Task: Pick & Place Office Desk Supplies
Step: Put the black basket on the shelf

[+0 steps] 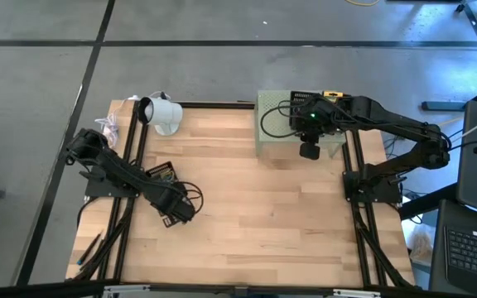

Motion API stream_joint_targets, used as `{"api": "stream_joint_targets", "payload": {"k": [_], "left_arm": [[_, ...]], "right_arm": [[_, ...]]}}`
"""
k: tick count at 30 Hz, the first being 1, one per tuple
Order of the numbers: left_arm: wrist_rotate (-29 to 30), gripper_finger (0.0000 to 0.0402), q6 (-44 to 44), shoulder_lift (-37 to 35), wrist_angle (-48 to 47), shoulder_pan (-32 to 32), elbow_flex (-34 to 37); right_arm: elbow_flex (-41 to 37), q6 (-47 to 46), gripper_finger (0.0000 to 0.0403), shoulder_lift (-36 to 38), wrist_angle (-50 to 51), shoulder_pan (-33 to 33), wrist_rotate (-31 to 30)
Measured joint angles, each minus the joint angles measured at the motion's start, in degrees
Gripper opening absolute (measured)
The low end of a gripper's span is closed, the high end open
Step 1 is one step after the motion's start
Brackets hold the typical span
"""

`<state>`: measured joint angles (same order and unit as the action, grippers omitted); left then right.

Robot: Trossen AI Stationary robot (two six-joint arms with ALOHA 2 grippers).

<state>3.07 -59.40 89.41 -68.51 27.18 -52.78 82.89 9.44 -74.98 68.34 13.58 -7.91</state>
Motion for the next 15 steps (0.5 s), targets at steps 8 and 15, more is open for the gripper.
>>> {"api": "stream_joint_targets", "payload": {"k": [8, 15], "left_arm": [[-4.3, 0.0128, 0.0, 0.0, 10.8, -0.4, 7.1], [-1.7, 0.0034, 1.6, 0.0, 13.3, -0.4, 6.4]], "right_arm": [[0.0, 0.0, 0.0096, 0.0, 0.0, 0.0, 0.0], [0.0, 0.0, 0.0096, 0.0, -0.1, 0.0, -0.2]]}}
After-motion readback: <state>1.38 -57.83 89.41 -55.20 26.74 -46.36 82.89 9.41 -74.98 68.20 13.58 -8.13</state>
